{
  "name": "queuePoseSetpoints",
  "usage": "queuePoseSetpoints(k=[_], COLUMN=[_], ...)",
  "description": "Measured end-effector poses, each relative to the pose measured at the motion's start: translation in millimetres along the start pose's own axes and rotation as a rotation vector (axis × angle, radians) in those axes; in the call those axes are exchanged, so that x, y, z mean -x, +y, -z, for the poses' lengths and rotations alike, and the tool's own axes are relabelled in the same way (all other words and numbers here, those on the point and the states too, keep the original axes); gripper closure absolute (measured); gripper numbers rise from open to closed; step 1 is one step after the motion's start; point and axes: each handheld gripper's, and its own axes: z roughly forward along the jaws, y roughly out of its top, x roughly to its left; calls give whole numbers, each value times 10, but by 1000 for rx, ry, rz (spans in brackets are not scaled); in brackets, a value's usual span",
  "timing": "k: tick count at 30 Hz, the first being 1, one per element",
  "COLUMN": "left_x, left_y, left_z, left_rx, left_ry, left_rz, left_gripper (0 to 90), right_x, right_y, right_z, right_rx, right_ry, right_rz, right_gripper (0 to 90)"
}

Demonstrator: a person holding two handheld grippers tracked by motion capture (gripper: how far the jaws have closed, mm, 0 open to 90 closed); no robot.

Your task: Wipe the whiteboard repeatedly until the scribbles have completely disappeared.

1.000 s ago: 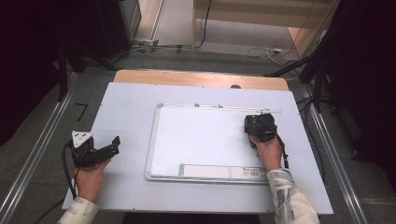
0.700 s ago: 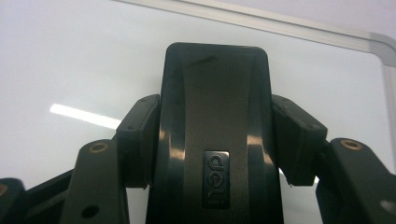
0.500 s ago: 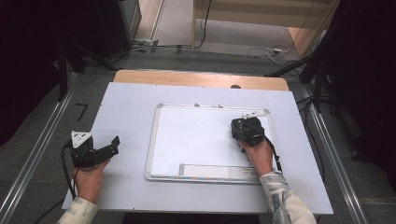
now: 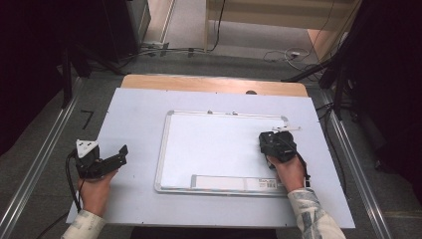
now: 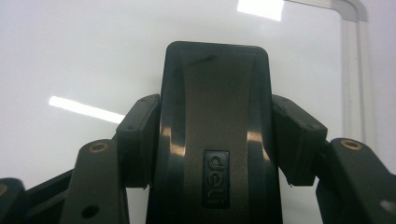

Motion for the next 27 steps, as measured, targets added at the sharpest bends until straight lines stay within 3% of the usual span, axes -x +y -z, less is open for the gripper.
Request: queuePoseSetpoints(k=[7,13,21,27], left_x=[-1,9,18,12], left_y=[-2,-4,-3,-2], left_z=[-2,-12,-33,-46], left_rx=[-1,-4,-9,-11], left_ry=[1,0,3,8], left_rz=[2,-5,-9,-8], left_gripper=[69,69,70,70], right_x=[234,345,359,281], right_y=[-6,75,200,296], right_z=[-5,-88,-195,-269], right_rx=[2,15,22,24], right_ry=[-32,-63,-81,-78], right_rz=[-54,-95,-125,-106], right_gripper=[375,375,375,376])
